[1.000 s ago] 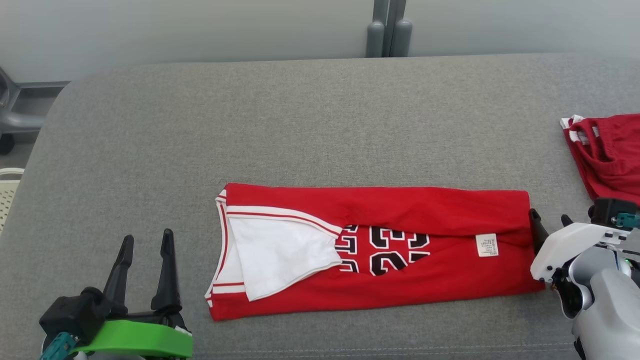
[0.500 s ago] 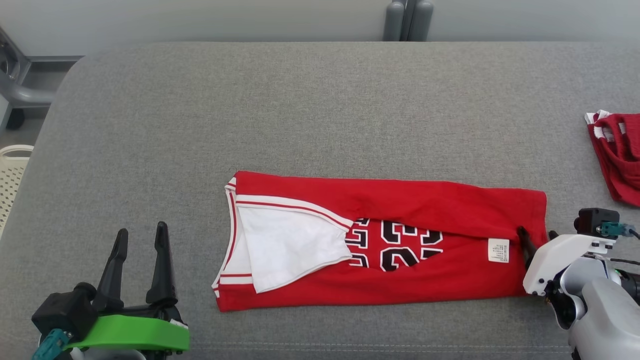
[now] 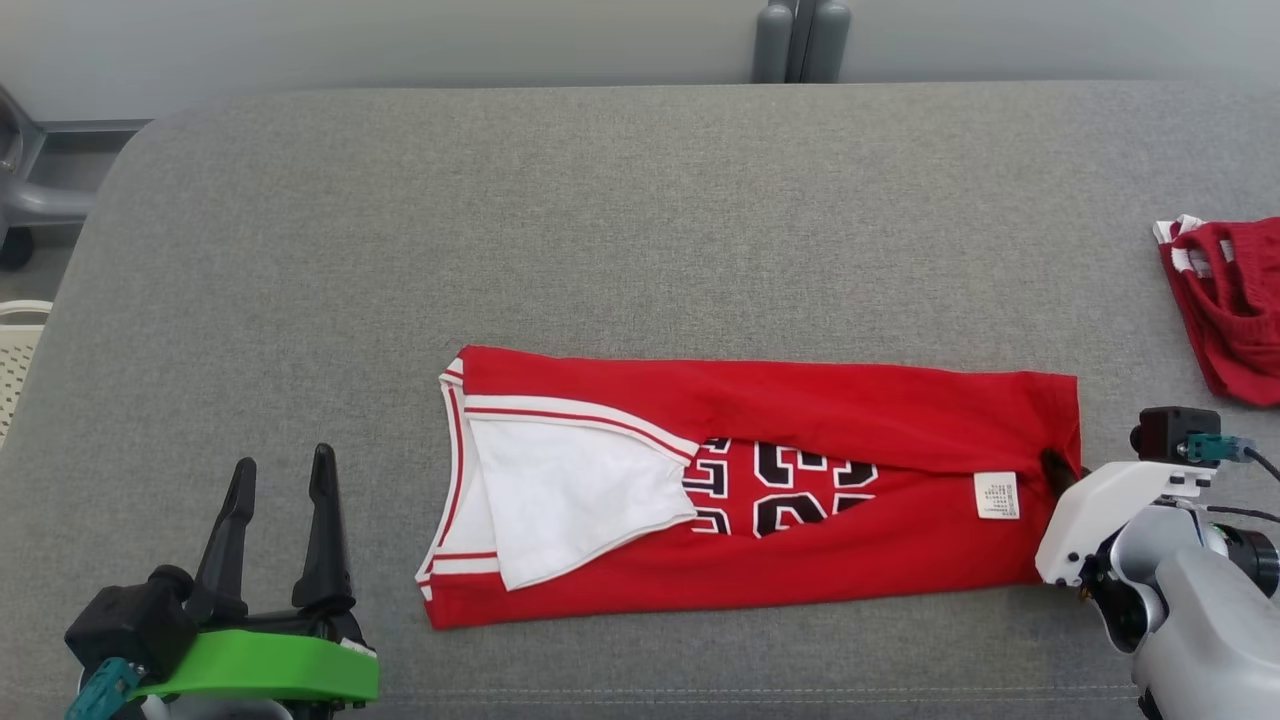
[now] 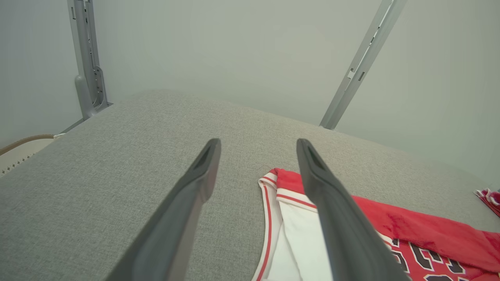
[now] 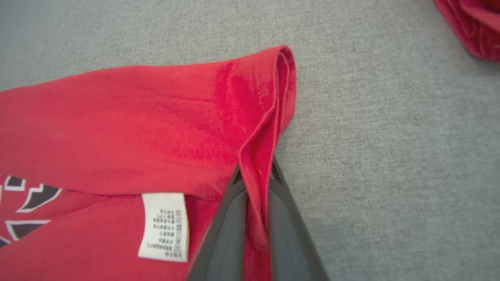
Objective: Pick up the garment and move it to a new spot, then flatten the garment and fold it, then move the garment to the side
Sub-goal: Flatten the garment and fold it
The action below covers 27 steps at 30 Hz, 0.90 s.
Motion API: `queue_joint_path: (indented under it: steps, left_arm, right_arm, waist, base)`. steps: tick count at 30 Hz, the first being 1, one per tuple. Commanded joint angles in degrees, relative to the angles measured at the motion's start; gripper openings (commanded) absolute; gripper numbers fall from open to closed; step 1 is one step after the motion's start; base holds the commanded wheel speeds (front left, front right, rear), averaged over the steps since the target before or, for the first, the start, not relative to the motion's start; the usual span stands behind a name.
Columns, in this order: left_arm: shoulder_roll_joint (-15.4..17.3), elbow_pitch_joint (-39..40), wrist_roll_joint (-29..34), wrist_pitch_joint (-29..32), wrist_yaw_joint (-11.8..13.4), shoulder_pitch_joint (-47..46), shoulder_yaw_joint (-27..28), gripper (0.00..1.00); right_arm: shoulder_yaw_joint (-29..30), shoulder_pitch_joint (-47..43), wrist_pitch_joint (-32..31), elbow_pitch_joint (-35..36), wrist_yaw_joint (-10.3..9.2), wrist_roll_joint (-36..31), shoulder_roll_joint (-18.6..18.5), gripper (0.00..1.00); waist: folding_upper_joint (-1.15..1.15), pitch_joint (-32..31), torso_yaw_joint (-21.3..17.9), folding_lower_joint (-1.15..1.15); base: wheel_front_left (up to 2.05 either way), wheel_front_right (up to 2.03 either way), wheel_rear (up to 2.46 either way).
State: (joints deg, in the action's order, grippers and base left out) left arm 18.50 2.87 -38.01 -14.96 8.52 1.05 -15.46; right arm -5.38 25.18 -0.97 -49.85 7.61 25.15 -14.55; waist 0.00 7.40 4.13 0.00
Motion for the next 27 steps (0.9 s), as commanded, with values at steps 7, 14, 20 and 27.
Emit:
queue_joint_path:
  steps: [7, 14, 20, 27]
  left_arm:
    - [-0.3, -0.3, 0.6, -0.2, -0.3, 0.6, 0.3, 1.0]
    - [-0.3, 0.2, 0.7, -0.2, -0.3, 0.7, 0.2, 1.0]
    - [-0.4, 0.3, 0.7, -0.2, -0.5, 0.5, 0.4, 1.0]
    - [-0.8, -0.2, 0.4, -0.2, -0.9, 0.1, 0.2, 1.0]
  right_arm:
    - [0.5, 2.0, -1.5, 2.3, -0.21, 5.8, -2.8, 0.0]
    - [-0.2, 1.9, -4.9, 7.1, -0.18, 8.9, -8.6, 0.0]
    - [1.5, 1.6, -8.2, 12.0, -0.18, 9.5, -12.8, 0.0]
    - [0.7, -1.4, -12.8, 21.7, -0.14, 13.8, -9.1, 0.0]
  waist:
    - [0.0, -0.3, -1.2, 0.0]
    - [0.0, -0.4, -3.2, 0.0]
    - [0.0, -0.3, -5.5, 0.0]
    - [0.0, -0.8, -7.3, 0.0]
  base:
    - [0.0, 0.0, 0.0]
    - [0.0, 0.0, 0.0]
    - [0.0, 0.0, 0.0]
    - [0.0, 0.0, 0.0]
